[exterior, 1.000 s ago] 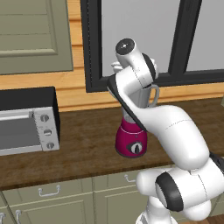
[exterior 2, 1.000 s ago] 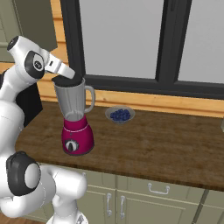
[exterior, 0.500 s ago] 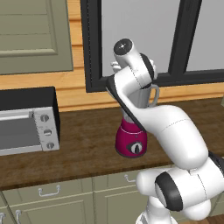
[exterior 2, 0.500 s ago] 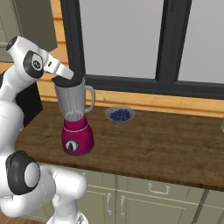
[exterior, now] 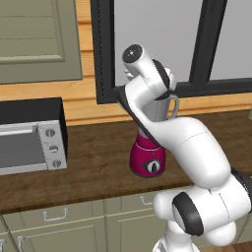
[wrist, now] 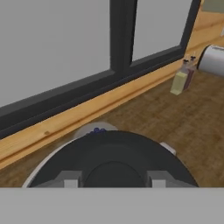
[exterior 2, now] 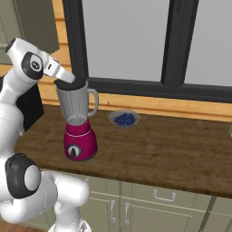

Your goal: Close the lid blender by securely placing the lid on top.

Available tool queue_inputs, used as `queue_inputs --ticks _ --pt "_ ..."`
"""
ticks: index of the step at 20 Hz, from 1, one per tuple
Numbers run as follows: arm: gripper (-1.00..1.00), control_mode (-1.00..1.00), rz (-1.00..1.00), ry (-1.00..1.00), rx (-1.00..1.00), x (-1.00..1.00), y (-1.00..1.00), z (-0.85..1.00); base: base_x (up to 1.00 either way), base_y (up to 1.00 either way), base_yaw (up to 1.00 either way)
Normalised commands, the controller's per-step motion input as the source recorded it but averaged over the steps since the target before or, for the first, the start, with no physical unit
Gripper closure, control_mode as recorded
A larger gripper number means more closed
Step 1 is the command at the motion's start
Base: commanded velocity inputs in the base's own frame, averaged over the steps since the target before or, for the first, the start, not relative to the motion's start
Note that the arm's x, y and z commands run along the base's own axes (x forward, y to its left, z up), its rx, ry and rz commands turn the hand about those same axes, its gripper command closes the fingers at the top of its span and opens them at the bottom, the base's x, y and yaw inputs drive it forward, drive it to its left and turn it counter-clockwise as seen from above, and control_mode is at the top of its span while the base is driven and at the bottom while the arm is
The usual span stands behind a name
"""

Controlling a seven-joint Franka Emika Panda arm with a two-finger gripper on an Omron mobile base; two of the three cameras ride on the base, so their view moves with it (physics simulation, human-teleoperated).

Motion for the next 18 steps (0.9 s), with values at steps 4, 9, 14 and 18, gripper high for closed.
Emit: queue_inputs --ticks 4,9,14,18 --pt "1.0 -1.0 -0.11 0.0 0.0 0.0 0.0 -0.09 0.0 0.0 0.0" --pt "1.0 -1.0 -0.05 0.03 0.0 -0.12 -0.02 -0.19 0.0 0.0 0.0" --pt "1.0 -1.0 0.0 0.0 0.0 0.03 0.0 -0.02 0.0 0.0 0.0" --pt "1.0 -1.0 0.0 0.0 0.0 0.07 0.0 0.0 0.0 0.0 0.0"
